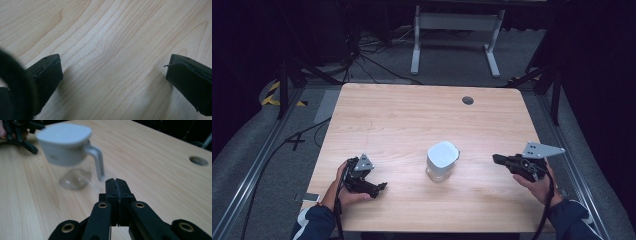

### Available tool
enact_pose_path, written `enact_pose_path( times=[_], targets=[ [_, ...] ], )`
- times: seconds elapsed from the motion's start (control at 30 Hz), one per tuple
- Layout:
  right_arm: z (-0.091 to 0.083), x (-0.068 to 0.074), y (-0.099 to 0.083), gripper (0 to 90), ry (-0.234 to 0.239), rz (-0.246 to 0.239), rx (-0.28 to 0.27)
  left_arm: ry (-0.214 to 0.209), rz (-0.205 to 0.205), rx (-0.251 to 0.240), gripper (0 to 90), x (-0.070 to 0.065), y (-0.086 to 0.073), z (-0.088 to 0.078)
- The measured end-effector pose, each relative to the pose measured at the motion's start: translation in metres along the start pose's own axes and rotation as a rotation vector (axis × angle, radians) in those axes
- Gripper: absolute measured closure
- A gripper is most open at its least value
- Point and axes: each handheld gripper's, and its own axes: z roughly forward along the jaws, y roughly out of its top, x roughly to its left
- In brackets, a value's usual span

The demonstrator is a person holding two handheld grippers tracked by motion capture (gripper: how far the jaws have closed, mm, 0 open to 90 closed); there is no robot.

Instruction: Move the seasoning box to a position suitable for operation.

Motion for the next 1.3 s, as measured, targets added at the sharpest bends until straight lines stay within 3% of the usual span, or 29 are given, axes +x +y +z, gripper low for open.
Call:
enact_pose_path(
  times=[0.13,0.3,0.4,0.63,0.93,1.23,1.27,1.3],
  targets=[
    [0.027,0.012,0.037,89.8,0.057,-0.055,-0.046,0.0,-0.001,0.0,1.1,0.0,0.0,0.0],
    [0.051,0.021,0.063,90.0,0.125,-0.096,-0.054,-0.001,-0.003,0.001,1.1,0.0,0.0,0.0],
    [0.072,0.025,0.072,90.0,0.146,-0.125,-0.034,-0.001,-0.002,0.001,1.1,0.0,0.0,0.0],
    [0.097,0.02,0.075,90.0,0.154,-0.105,0.003,-0.002,0.006,-0.003,1.7,0.002,0.001,0.0],
    [0.1,0.02,0.077,90.0,0.159,-0.124,0.023,0.003,-0.002,-0.003,2.7,0.002,0.001,0.0],
    [0.099,0.018,0.074,90.0,0.161,-0.108,0.016,0.012,-0.008,0.0,3.4,0.001,0.001,-0.001],
    [0.099,0.018,0.075,90.0,0.16,-0.108,0.018,0.022,-0.016,-0.01,5.2,0.0,0.0,-0.002],
    [0.099,0.019,0.075,90.0,0.156,-0.116,0.017,0.038,-0.036,-0.037,14.3,0.0,-0.002,-0.004]
  ],
)
